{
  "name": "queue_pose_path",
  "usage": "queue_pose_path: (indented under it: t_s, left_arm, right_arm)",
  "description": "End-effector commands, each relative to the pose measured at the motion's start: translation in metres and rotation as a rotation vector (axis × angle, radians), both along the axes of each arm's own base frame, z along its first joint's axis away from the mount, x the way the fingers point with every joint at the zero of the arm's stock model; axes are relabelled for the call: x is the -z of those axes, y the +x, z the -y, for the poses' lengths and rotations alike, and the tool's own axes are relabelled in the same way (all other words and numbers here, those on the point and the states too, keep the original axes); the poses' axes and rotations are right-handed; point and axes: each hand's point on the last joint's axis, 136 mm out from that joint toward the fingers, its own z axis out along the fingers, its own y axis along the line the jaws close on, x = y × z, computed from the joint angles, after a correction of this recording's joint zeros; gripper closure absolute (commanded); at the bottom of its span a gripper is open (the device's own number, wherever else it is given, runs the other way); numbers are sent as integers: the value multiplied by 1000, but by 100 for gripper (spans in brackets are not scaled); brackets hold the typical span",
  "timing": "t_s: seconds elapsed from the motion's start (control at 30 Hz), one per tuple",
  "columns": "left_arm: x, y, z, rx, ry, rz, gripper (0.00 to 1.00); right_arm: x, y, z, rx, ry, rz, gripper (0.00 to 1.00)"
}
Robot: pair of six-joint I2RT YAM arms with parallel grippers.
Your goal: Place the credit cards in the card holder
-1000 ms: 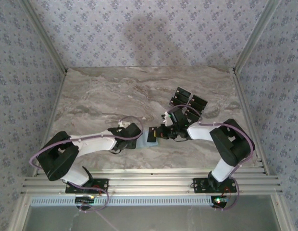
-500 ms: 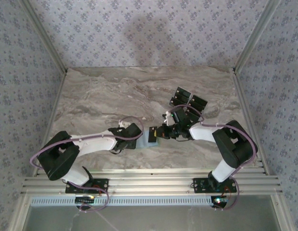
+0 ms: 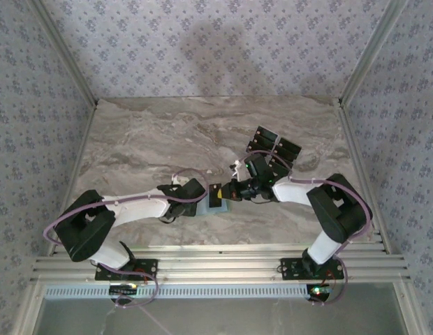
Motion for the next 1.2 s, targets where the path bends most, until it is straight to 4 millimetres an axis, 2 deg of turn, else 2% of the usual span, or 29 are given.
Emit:
queue_pose_path:
  t_s: [0.0, 0.57, 1.17]
  left_arm:
    - [-7, -3, -8, 5, 49, 0, 8]
    - [-6, -1, -7, 6, 51, 2, 8]
    - [-5, -1, -6, 10, 52, 0, 9]
  right_arm:
    - [-5, 0, -11, -40, 54, 2, 100]
    - [14, -1, -10, -33, 48, -44, 100]
    - [21, -5, -8, -60, 80, -92, 100]
